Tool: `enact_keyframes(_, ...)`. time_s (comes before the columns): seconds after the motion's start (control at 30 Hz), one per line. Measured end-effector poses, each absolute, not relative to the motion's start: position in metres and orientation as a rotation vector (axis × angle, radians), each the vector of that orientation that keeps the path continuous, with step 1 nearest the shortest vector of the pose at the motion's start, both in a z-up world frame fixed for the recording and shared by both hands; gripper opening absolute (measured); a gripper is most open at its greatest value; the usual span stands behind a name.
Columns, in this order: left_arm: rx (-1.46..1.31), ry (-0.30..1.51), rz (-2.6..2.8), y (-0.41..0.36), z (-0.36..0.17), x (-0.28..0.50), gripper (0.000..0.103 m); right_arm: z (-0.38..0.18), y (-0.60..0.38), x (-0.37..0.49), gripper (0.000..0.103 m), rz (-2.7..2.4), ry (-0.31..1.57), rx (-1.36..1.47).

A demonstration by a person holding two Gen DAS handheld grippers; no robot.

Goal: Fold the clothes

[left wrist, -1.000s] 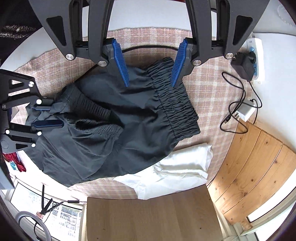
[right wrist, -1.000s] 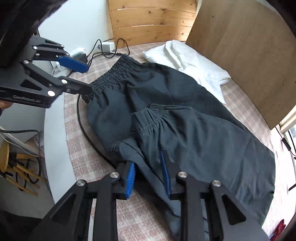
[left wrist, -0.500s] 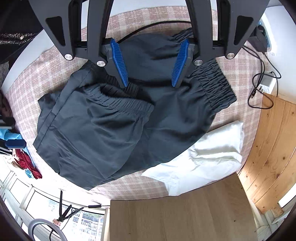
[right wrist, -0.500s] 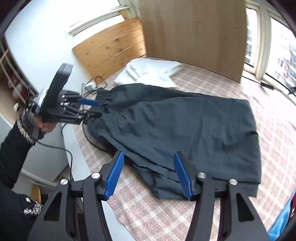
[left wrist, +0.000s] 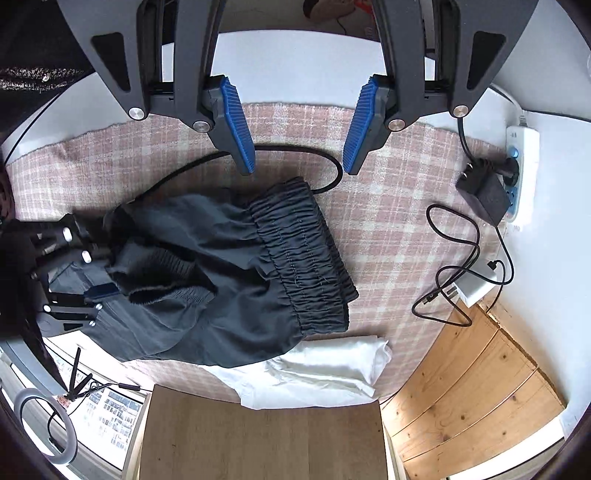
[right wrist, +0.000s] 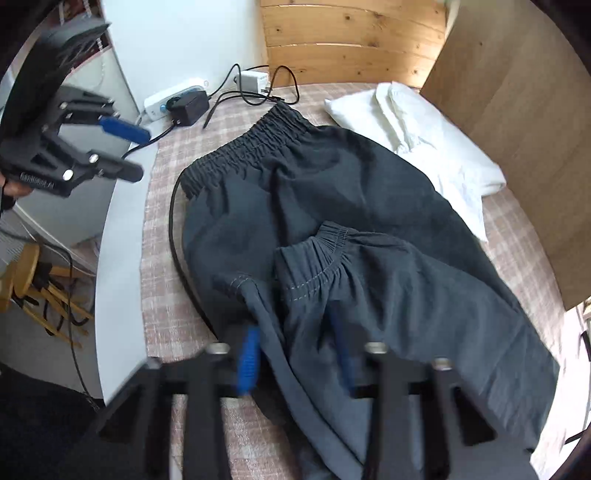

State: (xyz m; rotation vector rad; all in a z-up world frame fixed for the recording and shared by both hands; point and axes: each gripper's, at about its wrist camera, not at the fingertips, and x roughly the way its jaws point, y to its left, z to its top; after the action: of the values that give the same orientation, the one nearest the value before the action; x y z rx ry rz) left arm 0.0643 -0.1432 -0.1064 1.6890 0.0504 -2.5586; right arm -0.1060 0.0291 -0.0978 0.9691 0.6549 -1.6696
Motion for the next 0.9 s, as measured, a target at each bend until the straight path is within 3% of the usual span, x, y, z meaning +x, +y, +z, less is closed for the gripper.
enact_keyframes(0.3, 1.660, -0.005, -2.627, -0.146, -0.093, 0.061, 0.048, -0.022, 0.101, -0.144, 0.005, -2.049, 0.016, 0.916)
enact_keyframes(0.4, 1.668, -0.040, -2.645, -0.146, -0.093, 0.062, 0.048, -0.068, 0.055, -0.125, 0.015, -1.889, 0.135, 1.060)
enact_keyframes(0.43, 1.671, -0.045, -2.642, -0.146, -0.094, 0.061, 0.048, -0.094, 0.034, -0.116, 0.033, -1.798, 0.220, 1.155)
enact_keyframes(0.5, 1.676, -0.045, -2.636, -0.148, -0.096, 0.060, 0.048, -0.142, -0.004, -0.097, 0.036, -1.640, 0.429, 1.336)
enact_keyframes(0.57, 1.681, -0.045, -2.629, -0.150, -0.098, 0.059, 0.048, -0.146, -0.005, -0.080, 0.036, -1.648, 0.540, 1.328)
enact_keyframes(0.8, 1.646, -0.066, -2.785, -0.115, -0.084, 0.014, 0.048, -0.077, 0.100, -0.107, 0.036, -1.700, 0.030, 1.280)
enact_keyframes(0.9, 1.671, -0.141, -2.862, -0.078, -0.090, -0.030, 0.048, -0.069, 0.151, -0.124, 0.036, -1.812, -0.060, 1.301)
